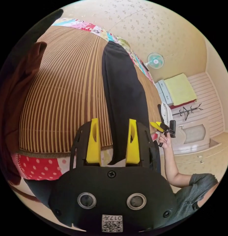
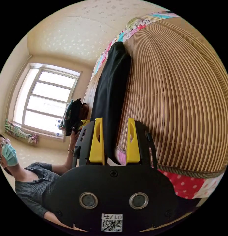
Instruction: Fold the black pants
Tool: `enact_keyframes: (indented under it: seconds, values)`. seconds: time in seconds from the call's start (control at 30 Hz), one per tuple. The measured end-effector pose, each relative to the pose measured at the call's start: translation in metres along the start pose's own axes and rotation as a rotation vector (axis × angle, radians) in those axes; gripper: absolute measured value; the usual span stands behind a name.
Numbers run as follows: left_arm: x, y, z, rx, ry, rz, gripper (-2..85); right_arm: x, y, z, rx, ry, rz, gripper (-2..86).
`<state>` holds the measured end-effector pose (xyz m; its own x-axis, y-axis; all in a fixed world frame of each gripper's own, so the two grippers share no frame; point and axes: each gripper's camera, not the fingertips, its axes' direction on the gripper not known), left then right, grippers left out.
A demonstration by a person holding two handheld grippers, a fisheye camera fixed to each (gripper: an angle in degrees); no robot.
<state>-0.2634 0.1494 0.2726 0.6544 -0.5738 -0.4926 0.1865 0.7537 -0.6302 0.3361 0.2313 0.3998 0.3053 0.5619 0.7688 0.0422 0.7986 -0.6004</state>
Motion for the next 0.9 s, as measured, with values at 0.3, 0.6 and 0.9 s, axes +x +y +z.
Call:
enact_keyframes:
  seconds: [0.3, 0.6, 0.9]
  values:
    - [0.004, -0.01, 0.014, -0.049, 0.14, -0.052, 11.8, -0.031, -0.037, 0.031, -0.115, 0.102, -0.091, 14.5]
    - [-0.009, 0.013, 0.008, -0.052, 0.258, -0.086, 6.6, -0.015, -0.033, 0.008, -0.136, -0.026, 0.004, 13.4]
    - [0.024, 0.048, -0.042, -0.003, 0.546, 0.115, 3.5, -0.031, -0.018, -0.034, -0.095, -0.329, -0.117, 3.0]
